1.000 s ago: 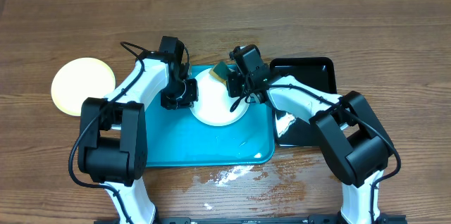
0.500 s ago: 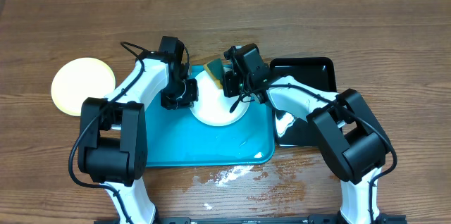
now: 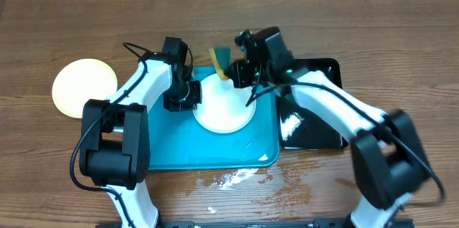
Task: Clean dirty plates on tray and stack at the side
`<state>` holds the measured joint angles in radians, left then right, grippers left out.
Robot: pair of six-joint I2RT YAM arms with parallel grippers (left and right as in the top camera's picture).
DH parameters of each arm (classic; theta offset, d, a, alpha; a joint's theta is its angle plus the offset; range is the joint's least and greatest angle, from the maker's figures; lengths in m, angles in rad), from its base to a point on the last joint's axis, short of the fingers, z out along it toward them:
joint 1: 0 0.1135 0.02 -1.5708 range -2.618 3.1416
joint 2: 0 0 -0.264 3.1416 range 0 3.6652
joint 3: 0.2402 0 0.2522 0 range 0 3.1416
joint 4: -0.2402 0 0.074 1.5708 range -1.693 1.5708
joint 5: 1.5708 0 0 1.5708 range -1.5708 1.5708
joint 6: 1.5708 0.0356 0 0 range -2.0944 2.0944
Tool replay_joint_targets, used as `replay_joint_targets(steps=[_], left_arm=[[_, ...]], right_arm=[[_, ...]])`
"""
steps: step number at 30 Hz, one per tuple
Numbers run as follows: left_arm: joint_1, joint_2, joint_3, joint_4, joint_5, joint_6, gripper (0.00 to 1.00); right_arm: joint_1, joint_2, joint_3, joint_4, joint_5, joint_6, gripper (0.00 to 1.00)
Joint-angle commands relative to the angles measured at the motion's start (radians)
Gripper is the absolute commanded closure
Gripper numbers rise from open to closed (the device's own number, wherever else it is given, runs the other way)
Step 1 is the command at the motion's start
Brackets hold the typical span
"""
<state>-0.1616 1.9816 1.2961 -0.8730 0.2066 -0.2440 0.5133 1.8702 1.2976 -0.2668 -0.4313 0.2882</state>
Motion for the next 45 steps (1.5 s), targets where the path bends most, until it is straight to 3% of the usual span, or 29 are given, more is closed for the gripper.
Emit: replay_joint_targets(steps=[1, 11, 15, 17, 22, 24, 31, 37, 45], left_arm=[[-0.003, 0.034, -0.024, -0.012, -0.06, 0.031, 0.96], [-0.003, 0.034, -0.024, -0.012, -0.06, 0.039, 0.96], [-0.003, 0.034, -0.024, 0.006, -0.059, 0.085, 0.96], [-0.003, 0.034, -0.024, 0.018, -0.056, 0.142, 0.96], [-0.003, 0.034, -0.024, 0.017, -0.056, 0.147, 0.96], [-0.003, 0.034, -0.024, 0.016, -0.056, 0.147, 0.96], [-0.003, 0.034, -0.024, 0.016, -0.056, 0.147, 0.96], [-0.003, 0.034, -0.024, 0.016, -0.056, 0.146, 0.96], [-0.003, 0.034, -0.024, 0.013, -0.056, 0.146, 0.96]], right_arm=[[-0.03, -0.155, 0.045, -0.063, -0.015, 0.023, 0.96], [-0.304, -0.304, 0.043, -0.677, 0.044, 0.024, 0.96], [-0.34, -0.303, 0.025, -0.765, 0.032, -0.045, 0.96], [-0.303, -0.303, 0.013, -0.74, -0.021, -0.061, 0.96], [-0.182, -0.296, 0.01, -0.626, -0.048, -0.005, 0.96], [-0.076, -0.261, 0.01, -0.541, -0.007, 0.158, 0.96], [0.058, -0.1, 0.01, -0.452, 0.017, 0.338, 0.96], [0.097, -0.005, 0.01, -0.306, -0.086, 0.373, 0.96], [0.095, 0.006, 0.01, -0.246, -0.04, 0.405, 0.96]])
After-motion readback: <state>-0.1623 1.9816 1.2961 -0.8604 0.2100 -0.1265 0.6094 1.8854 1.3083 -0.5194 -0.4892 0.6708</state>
